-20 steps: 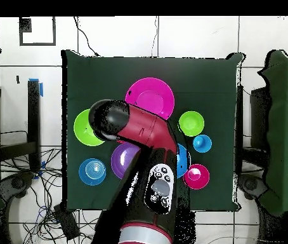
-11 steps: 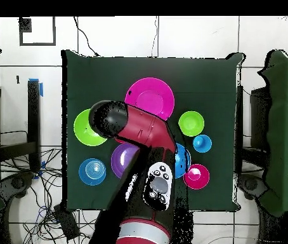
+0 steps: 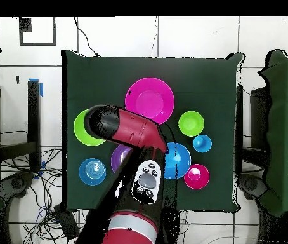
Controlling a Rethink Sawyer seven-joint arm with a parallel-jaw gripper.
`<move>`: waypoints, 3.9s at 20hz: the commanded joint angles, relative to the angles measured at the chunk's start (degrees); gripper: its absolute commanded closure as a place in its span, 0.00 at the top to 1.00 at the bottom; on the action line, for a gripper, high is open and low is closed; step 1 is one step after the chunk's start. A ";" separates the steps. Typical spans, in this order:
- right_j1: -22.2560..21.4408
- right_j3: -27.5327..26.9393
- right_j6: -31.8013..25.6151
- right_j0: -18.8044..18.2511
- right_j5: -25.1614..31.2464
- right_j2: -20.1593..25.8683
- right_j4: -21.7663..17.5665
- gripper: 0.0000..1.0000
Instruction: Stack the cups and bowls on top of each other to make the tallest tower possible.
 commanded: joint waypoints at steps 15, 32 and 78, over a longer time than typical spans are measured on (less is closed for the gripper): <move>5.73 1.55 14.51 2.08 -2.28 3.95 -1.12 1.00; 7.92 3.08 15.84 2.38 -5.61 4.04 -1.55 1.00; 8.94 8.01 19.78 -0.51 -14.01 10.77 2.01 1.00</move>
